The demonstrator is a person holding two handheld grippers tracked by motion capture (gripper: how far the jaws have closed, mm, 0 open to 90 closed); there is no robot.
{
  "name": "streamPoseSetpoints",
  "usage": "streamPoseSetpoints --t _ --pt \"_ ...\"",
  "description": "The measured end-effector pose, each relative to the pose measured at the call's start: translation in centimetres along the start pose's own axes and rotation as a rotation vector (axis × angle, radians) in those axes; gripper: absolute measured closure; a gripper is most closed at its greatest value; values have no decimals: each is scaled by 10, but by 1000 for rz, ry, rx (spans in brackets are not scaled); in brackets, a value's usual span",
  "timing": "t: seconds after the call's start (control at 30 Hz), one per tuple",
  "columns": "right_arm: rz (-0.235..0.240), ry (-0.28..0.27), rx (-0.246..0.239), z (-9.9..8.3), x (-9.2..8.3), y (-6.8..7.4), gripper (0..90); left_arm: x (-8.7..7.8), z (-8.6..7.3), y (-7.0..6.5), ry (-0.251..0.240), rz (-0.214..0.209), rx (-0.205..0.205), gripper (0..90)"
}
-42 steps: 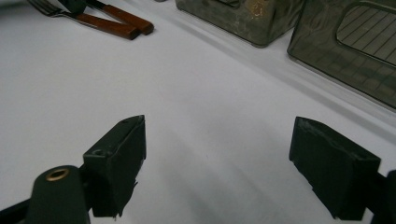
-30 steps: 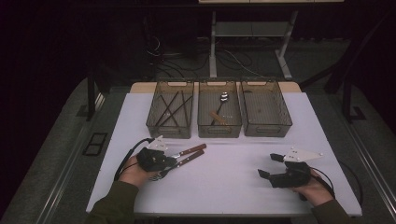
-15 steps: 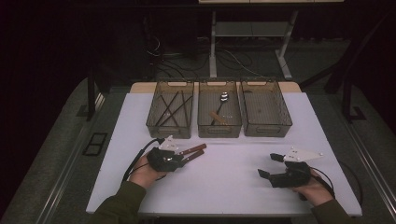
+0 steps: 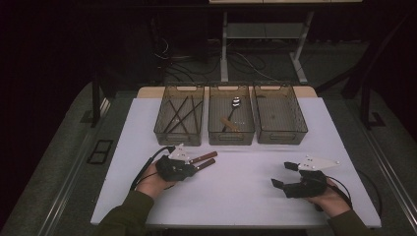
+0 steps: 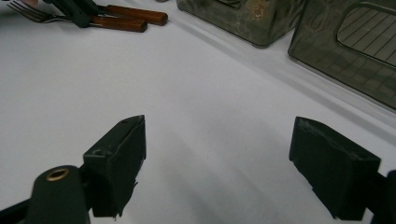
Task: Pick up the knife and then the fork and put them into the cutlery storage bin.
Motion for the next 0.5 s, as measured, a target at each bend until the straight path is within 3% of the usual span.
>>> streamPoseSetpoints --t 0.1,0.3,0.5 --pt "5 -3 12 1 0 0 188 0 1 -1 6 2 15 767" --pt "20 -10 16 2 -1 1 187 -3 3 -5 -4 -35 22 767" --pt "65 15 -14 6 0 5 187 -6 11 -12 -35 -78 40 768"
Point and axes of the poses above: each handheld gripper's, and its own axes: x roughly forward along the jaws, z roughly out of its top, y roughly to its left, the point moved 5 cm from there along x, roughly forward along the jaws, and after that the axes turned 7 degrees about x, right-handed, at the moved point
